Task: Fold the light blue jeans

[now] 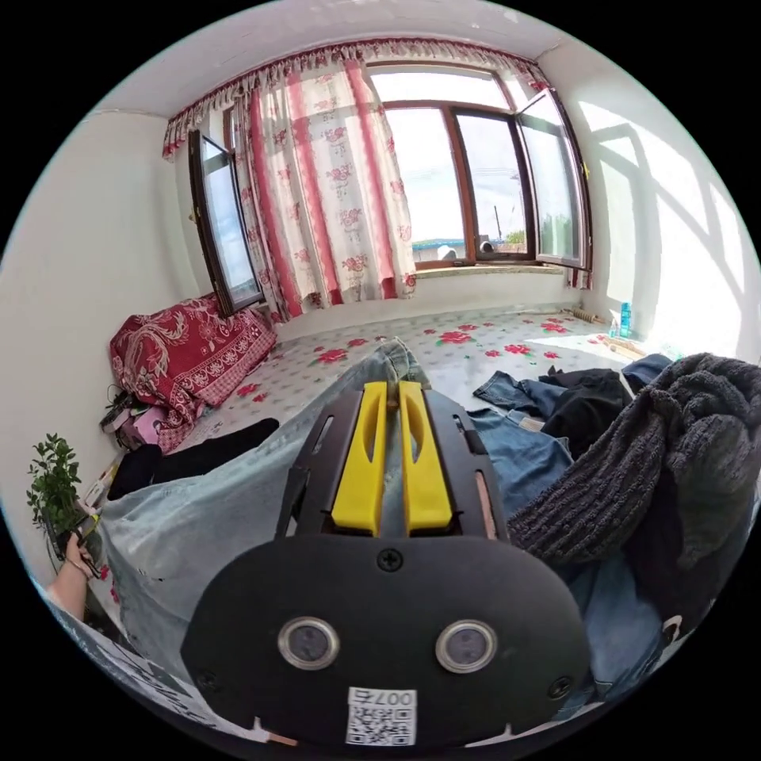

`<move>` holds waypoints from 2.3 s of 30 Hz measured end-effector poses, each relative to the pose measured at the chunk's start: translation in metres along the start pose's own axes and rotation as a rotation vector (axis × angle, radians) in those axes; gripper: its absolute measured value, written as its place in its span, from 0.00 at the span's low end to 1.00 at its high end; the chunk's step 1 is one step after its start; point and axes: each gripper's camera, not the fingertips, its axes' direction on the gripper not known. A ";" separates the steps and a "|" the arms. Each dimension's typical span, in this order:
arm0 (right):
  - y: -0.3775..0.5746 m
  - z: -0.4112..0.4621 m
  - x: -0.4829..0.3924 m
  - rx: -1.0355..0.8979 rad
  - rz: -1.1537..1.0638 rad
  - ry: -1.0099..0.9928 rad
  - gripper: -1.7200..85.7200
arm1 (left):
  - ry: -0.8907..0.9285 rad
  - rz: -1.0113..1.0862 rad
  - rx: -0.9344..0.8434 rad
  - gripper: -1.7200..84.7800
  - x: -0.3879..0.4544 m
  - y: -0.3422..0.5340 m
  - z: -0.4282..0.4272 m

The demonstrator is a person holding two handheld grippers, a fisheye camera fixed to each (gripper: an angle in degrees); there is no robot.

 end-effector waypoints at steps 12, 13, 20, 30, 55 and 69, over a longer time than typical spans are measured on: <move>0.135 0.255 -0.012 -0.616 -0.035 0.105 0.06 | -0.193 0.239 -0.194 0.08 0.017 0.024 0.061; 0.151 0.270 -0.017 -0.665 -0.059 0.097 0.06 | -0.208 0.260 -0.243 0.09 0.016 0.036 0.061; 0.171 0.334 -0.053 -0.728 -0.058 0.025 0.05 | -0.301 0.153 -0.331 0.09 -0.006 0.084 0.055; 0.189 0.417 -0.046 -1.009 -0.094 0.280 0.02 | -0.305 -0.133 -0.466 0.09 -0.071 0.104 0.063; 0.134 0.544 -0.070 -0.917 -0.339 0.049 0.04 | -0.194 0.484 -0.601 0.08 0.025 -0.048 0.229; 0.024 0.213 0.021 -0.376 -0.166 -0.279 0.02 | 0.267 0.316 -0.237 0.03 -0.013 -0.058 0.000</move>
